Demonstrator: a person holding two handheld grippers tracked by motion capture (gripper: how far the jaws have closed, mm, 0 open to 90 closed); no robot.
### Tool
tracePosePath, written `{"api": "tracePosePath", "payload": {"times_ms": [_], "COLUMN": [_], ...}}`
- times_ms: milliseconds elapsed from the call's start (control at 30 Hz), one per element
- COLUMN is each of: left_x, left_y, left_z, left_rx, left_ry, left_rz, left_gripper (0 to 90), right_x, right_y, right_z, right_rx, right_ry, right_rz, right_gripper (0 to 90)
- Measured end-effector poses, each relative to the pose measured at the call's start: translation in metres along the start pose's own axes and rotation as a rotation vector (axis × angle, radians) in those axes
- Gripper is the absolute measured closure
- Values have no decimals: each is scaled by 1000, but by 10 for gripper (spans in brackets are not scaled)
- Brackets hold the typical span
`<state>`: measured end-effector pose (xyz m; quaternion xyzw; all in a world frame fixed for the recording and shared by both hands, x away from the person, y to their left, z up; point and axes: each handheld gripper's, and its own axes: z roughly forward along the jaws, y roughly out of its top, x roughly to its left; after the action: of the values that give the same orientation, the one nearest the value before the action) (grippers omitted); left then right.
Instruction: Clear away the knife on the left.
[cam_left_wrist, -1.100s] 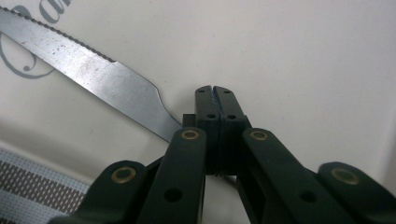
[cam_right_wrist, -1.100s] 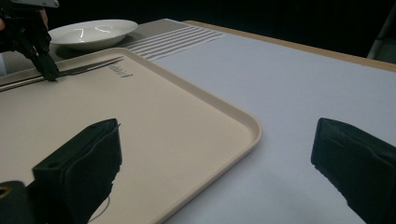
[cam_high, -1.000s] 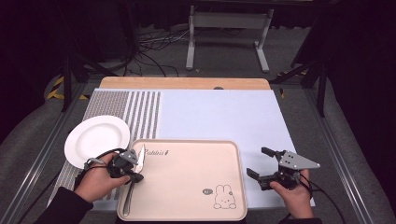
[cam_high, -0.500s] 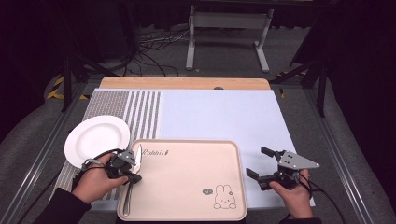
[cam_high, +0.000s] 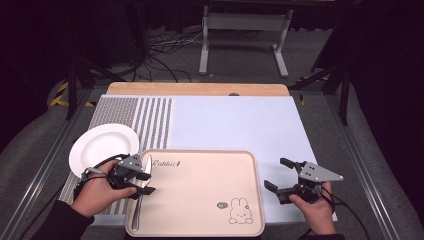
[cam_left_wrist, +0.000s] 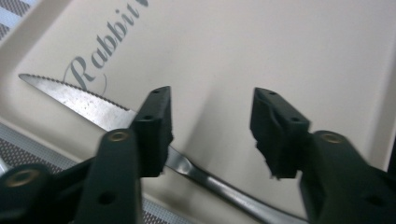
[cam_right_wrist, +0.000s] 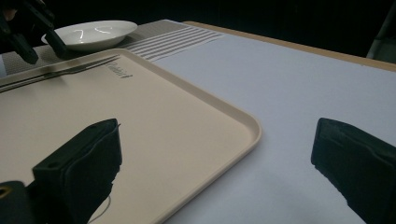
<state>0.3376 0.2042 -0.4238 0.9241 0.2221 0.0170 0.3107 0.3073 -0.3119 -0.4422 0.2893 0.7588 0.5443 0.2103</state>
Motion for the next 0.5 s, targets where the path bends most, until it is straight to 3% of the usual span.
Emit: {"api": "tracePosePath", "payload": {"times_ms": [133,300,433,467,500], "left_x": [0,-1,-2,-2,-2], "left_y": [-1,-5,-10,-13,-13], "left_z": [-6,-15,-23,-27,-27], "left_rx": [-46,-93,-155,-201,-201], "left_ry": [36,66,71,85,85], "left_rz": [19,29,36,40,40], "left_gripper": [223,145,126,126,126], "right_x": [0,0,0,0,0], "right_y": [0,0,0,0,0], "right_z": [-1,0,0,0,0], "right_rx": [0,-2,-1,-2,-2], "right_ry": [-1,-1,0,0,0], "right_rz": [1,1,0,0,0], "right_gripper": [24,24,23,23,23]}}
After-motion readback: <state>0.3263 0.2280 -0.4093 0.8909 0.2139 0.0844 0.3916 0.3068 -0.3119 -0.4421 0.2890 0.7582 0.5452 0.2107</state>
